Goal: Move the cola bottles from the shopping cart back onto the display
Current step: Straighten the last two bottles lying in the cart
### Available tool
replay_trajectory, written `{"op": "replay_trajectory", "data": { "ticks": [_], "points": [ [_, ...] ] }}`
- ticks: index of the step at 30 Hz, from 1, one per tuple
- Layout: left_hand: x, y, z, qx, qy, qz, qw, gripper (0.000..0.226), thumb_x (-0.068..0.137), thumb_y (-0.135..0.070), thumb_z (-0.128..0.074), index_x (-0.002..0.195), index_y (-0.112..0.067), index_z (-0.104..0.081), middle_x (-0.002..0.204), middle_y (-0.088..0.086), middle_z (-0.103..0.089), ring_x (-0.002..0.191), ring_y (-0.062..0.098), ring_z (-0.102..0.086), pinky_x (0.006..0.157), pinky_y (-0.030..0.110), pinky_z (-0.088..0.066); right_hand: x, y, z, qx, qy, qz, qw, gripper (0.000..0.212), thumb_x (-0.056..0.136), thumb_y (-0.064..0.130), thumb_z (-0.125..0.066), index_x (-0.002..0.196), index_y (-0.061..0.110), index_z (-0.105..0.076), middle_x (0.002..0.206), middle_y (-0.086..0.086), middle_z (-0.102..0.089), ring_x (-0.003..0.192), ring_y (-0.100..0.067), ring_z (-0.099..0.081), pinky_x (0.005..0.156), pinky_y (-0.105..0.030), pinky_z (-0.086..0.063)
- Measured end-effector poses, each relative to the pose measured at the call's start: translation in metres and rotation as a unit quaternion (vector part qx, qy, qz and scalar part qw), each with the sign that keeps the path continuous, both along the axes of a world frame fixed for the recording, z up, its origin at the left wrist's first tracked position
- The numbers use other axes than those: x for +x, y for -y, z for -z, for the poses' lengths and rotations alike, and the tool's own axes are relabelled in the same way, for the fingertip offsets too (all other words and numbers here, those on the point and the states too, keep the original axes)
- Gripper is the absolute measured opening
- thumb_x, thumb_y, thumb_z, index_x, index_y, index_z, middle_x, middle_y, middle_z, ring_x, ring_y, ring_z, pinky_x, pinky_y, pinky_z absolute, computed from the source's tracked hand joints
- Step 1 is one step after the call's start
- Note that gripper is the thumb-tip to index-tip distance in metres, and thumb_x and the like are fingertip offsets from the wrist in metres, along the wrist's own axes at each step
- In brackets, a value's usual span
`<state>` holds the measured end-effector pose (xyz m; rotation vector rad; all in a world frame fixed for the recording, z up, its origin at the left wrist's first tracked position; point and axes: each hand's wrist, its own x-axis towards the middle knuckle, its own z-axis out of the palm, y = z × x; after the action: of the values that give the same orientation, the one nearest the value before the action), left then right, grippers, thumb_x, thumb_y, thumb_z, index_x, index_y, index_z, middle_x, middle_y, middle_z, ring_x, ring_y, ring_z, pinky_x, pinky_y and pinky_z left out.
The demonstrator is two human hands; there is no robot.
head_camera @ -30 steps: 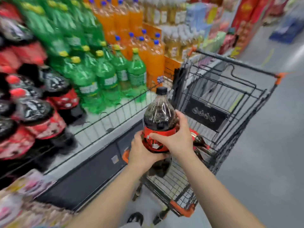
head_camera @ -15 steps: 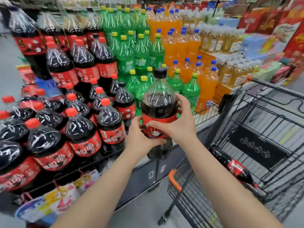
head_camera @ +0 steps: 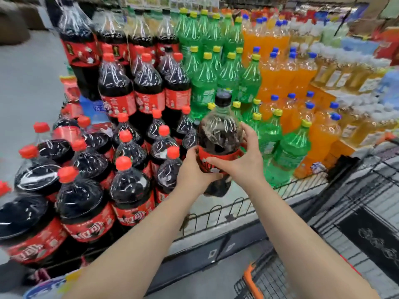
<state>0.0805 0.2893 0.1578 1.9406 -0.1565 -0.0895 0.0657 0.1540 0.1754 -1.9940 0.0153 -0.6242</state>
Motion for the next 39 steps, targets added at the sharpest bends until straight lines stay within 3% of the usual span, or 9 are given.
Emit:
{"op": "replay_trajectory", "data": {
  "ticks": [2, 5, 11, 15, 18, 22, 26, 31, 39],
  "points": [
    [0.012, -0.001, 0.002, 0.021, -0.005, 0.008, 1.000, 0.083, 0.059, -0.019, -0.084, 0.132, -0.023, -0.044, 0.119, -0.005, -0.064, 0.108, 0.015, -0.062, 0.094, 0.033, -0.049, 0.016, 0.007, 0.017, 0.016, -0.019, -0.022, 0.999, 0.101, 0.050, 0.027, -0.095, 0.133, 0.036, -0.038, 0.117, 0.038, -0.042, 0.104, 0.027, -0.042, 0.086, 0.003, -0.032],
    [0.033, -0.005, 0.004, 0.058, -0.016, 0.007, 0.998, 0.067, 0.056, -0.017, -0.061, 0.123, -0.023, -0.054, 0.118, -0.001, -0.067, 0.111, 0.019, -0.062, 0.097, 0.042, -0.051, 0.034, 0.016, 0.044, 0.034, -0.056, -0.032, 0.997, 0.101, 0.044, 0.032, -0.096, 0.127, 0.045, -0.040, 0.118, 0.036, -0.048, 0.109, 0.014, -0.049, 0.096, -0.013, -0.037],
    [0.044, -0.002, 0.004, 0.203, -0.048, 0.003, 0.978, 0.063, 0.057, -0.020, -0.039, 0.118, -0.019, -0.056, 0.117, 0.004, -0.066, 0.112, 0.023, -0.061, 0.096, 0.043, -0.051, 0.054, 0.025, 0.083, 0.061, -0.092, -0.081, 0.991, 0.106, 0.043, 0.023, -0.097, 0.134, 0.027, -0.042, 0.121, 0.031, -0.047, 0.113, 0.002, -0.051, 0.104, -0.026, -0.041],
    [0.041, 0.000, -0.014, 0.266, 0.011, -0.027, 0.964, 0.036, 0.084, -0.022, -0.053, 0.119, -0.015, -0.062, 0.116, 0.005, -0.069, 0.108, 0.024, -0.063, 0.092, 0.040, -0.052, 0.059, 0.026, 0.099, 0.081, -0.115, -0.128, 0.982, 0.106, 0.039, 0.033, -0.098, 0.129, 0.035, -0.043, 0.123, 0.028, -0.049, 0.114, 0.010, -0.050, 0.104, -0.029, -0.042],
    [0.044, 0.006, -0.028, 0.259, 0.065, -0.055, 0.962, 0.028, 0.085, -0.028, -0.061, 0.109, -0.015, -0.066, 0.104, 0.002, -0.071, 0.097, 0.019, -0.066, 0.088, 0.037, -0.053, 0.056, 0.026, 0.109, 0.069, -0.131, -0.146, 0.978, 0.100, 0.039, 0.035, -0.096, 0.120, 0.047, -0.040, 0.121, 0.033, -0.047, 0.114, 0.014, -0.048, 0.102, -0.022, -0.040],
    [0.057, 0.011, -0.032, 0.256, 0.065, -0.034, 0.964, 0.046, 0.083, -0.033, -0.070, 0.126, -0.021, -0.059, 0.120, -0.003, -0.066, 0.108, 0.015, -0.063, 0.097, 0.034, -0.048, 0.048, 0.031, 0.119, 0.097, -0.149, -0.181, 0.967, 0.097, 0.045, 0.016, -0.096, 0.119, 0.042, -0.040, 0.124, 0.022, -0.048, 0.111, 0.015, -0.049, 0.094, -0.010, -0.041],
    [0.063, 0.023, -0.027, 0.266, 0.063, 0.007, 0.962, 0.044, 0.080, -0.032, -0.073, 0.121, -0.019, -0.062, 0.115, 0.000, -0.068, 0.107, 0.018, -0.061, 0.095, 0.032, -0.046, 0.047, 0.043, 0.118, 0.096, -0.166, -0.223, 0.956, 0.099, 0.050, 0.000, -0.093, 0.124, 0.030, -0.034, 0.124, 0.014, -0.045, 0.106, 0.017, -0.049, 0.084, -0.002, -0.040],
    [0.060, 0.024, -0.014, 0.247, 0.054, 0.034, 0.967, 0.048, 0.077, -0.022, -0.076, 0.121, -0.024, -0.057, 0.114, -0.001, -0.066, 0.101, 0.020, -0.064, 0.093, 0.038, -0.049, 0.046, 0.062, 0.121, 0.017, -0.259, -0.243, 0.935, 0.123, 0.053, 0.036, -0.093, 0.146, 0.041, -0.013, 0.138, 0.014, -0.042, 0.127, -0.001, -0.044, 0.106, -0.020, -0.036],
    [0.057, 0.020, -0.016, 0.278, 0.083, 0.005, 0.957, 0.049, 0.082, -0.027, -0.072, 0.127, -0.026, -0.055, 0.106, 0.001, -0.065, 0.101, 0.022, -0.058, 0.088, 0.033, -0.045, 0.048, 0.052, 0.130, 0.026, -0.315, -0.196, 0.928, 0.099, 0.053, 0.031, -0.093, 0.136, 0.030, -0.040, 0.121, 0.012, -0.060, 0.113, -0.008, -0.057, 0.104, -0.035, -0.044]
  ]
}}
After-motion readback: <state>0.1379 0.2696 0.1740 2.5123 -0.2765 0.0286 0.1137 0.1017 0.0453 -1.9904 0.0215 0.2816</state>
